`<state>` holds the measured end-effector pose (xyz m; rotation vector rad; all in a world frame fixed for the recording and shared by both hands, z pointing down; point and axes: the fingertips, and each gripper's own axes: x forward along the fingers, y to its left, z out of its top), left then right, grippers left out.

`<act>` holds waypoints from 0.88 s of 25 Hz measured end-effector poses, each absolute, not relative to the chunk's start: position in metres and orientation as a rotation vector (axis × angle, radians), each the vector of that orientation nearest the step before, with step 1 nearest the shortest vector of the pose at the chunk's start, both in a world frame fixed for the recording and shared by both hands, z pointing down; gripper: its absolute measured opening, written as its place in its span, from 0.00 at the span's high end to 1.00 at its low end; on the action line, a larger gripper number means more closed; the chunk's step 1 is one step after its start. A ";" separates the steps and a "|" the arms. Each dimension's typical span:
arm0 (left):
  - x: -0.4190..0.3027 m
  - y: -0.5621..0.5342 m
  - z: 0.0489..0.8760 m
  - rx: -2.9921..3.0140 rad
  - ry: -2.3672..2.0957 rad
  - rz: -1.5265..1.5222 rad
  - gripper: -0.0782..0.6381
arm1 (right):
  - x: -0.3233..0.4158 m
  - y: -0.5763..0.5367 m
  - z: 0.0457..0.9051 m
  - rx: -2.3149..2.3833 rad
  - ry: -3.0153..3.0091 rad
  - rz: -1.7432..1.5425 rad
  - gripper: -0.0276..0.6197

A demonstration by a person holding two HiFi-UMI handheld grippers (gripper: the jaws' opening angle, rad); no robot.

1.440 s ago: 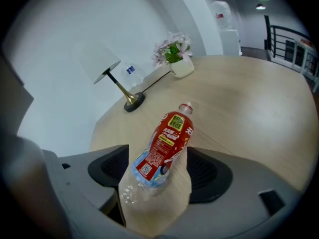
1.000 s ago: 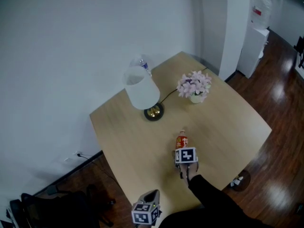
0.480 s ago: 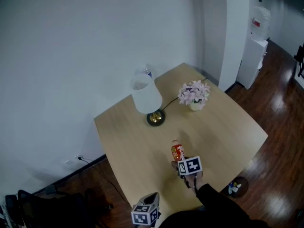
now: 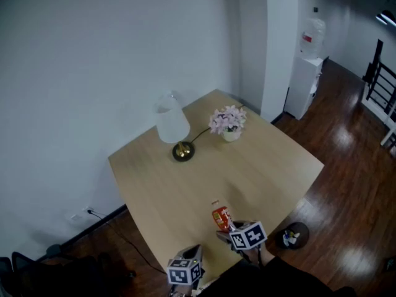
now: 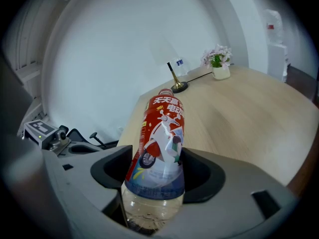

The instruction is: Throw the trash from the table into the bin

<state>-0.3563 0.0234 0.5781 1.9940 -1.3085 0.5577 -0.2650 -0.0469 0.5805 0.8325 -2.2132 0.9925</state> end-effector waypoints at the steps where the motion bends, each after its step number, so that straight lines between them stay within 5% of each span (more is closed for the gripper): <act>1: -0.351 0.026 0.580 2.009 -1.293 0.557 0.88 | -0.259 -0.035 0.581 0.839 -2.211 0.989 0.47; 14: -0.266 0.058 0.594 2.129 -1.087 0.676 0.88 | -0.193 0.033 0.583 0.880 -2.211 1.060 0.47; 22: -0.125 0.056 0.600 2.215 -0.877 0.789 0.88 | -0.046 0.058 0.604 1.079 -2.128 1.186 0.47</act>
